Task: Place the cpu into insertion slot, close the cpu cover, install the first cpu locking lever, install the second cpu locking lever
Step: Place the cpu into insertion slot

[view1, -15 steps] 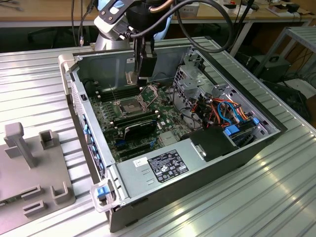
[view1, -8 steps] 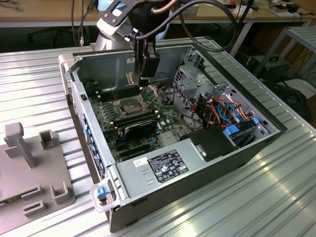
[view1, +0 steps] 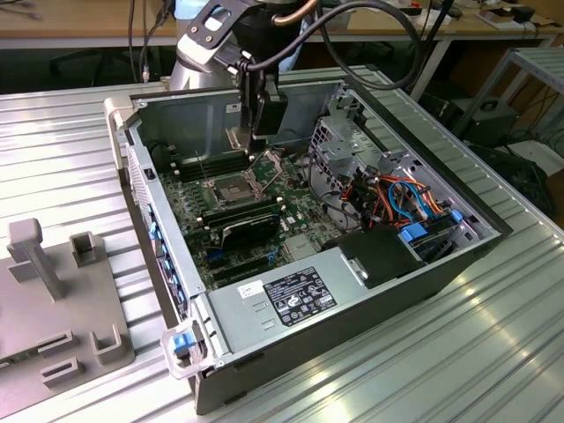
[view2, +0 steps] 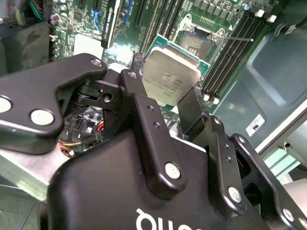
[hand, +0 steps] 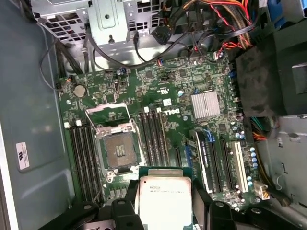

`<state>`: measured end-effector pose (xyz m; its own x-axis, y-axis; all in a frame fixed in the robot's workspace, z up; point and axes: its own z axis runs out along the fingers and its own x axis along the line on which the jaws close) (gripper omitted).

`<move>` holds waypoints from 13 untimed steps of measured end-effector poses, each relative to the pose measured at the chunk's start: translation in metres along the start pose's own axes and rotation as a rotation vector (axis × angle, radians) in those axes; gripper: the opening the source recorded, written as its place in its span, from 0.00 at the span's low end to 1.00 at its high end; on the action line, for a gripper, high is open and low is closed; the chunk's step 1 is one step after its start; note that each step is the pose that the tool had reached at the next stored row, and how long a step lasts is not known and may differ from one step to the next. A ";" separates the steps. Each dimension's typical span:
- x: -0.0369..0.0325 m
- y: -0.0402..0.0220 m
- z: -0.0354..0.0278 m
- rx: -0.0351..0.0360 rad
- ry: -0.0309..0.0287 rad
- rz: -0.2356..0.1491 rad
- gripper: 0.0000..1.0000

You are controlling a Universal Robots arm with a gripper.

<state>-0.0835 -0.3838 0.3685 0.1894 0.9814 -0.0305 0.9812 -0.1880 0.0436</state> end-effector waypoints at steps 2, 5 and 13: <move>0.0086 -0.0004 0.0029 -0.0002 0.0003 -0.004 0.54; 0.0134 -0.0014 0.0053 -0.0001 0.0002 -0.005 0.54; 0.0242 -0.0038 0.0136 -0.0005 0.0008 -0.014 0.54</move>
<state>-0.0821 -0.3598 0.3540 0.1752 0.9841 -0.0303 0.9838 -0.1738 0.0436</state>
